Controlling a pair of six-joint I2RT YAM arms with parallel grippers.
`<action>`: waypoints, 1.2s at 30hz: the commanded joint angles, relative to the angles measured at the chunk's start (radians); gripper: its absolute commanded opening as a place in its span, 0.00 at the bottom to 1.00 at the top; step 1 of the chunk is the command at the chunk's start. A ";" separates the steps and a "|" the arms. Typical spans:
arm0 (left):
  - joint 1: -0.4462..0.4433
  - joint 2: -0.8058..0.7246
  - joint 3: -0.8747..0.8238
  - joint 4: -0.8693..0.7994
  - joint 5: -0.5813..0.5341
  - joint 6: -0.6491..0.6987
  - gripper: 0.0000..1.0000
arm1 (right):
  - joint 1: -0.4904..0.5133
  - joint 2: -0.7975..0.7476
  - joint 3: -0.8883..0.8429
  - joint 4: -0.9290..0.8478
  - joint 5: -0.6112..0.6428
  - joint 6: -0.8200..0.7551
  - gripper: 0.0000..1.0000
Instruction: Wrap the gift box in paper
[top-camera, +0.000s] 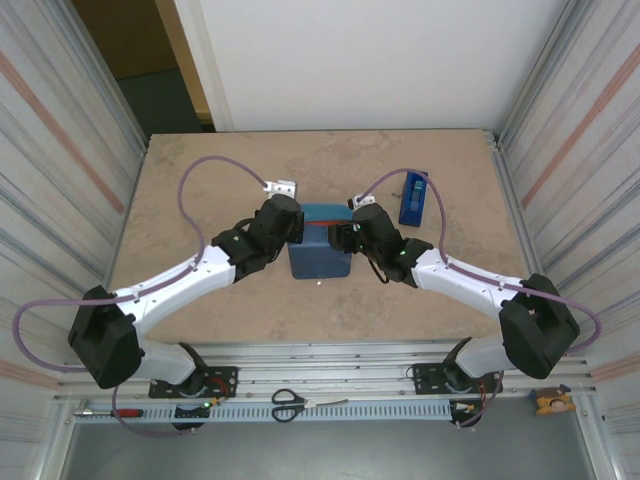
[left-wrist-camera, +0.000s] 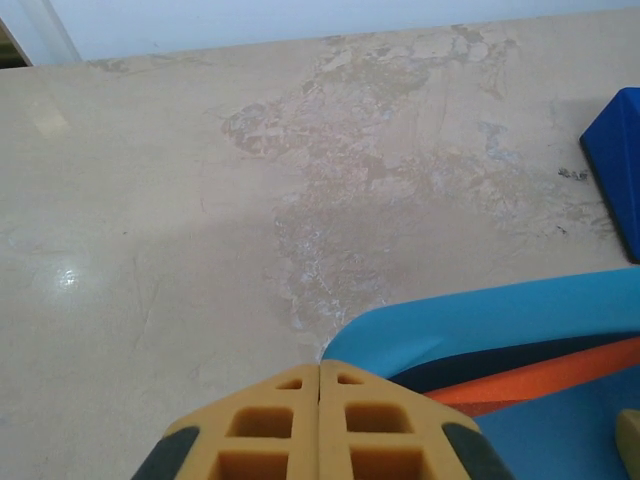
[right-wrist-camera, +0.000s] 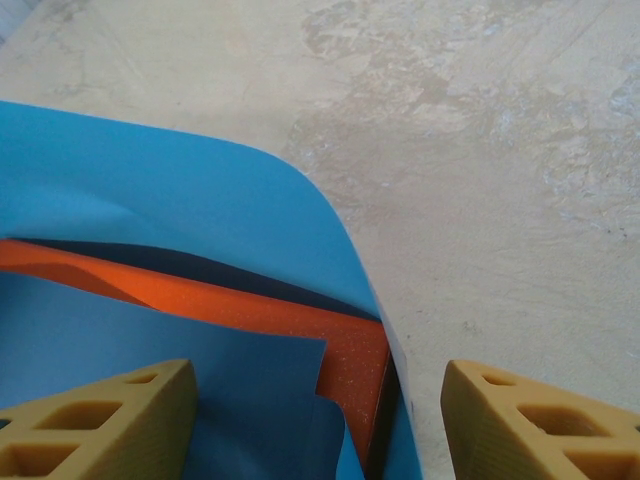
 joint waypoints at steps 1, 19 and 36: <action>0.005 -0.054 0.046 0.005 0.017 0.025 0.11 | 0.010 0.025 -0.011 -0.149 0.018 0.000 0.65; 0.127 -0.014 -0.019 -0.063 0.431 0.008 0.91 | 0.007 0.030 0.049 -0.167 -0.008 -0.001 0.67; 0.137 0.045 -0.104 -0.063 0.370 -0.007 0.84 | -0.045 -0.032 0.192 -0.227 -0.158 -0.059 0.71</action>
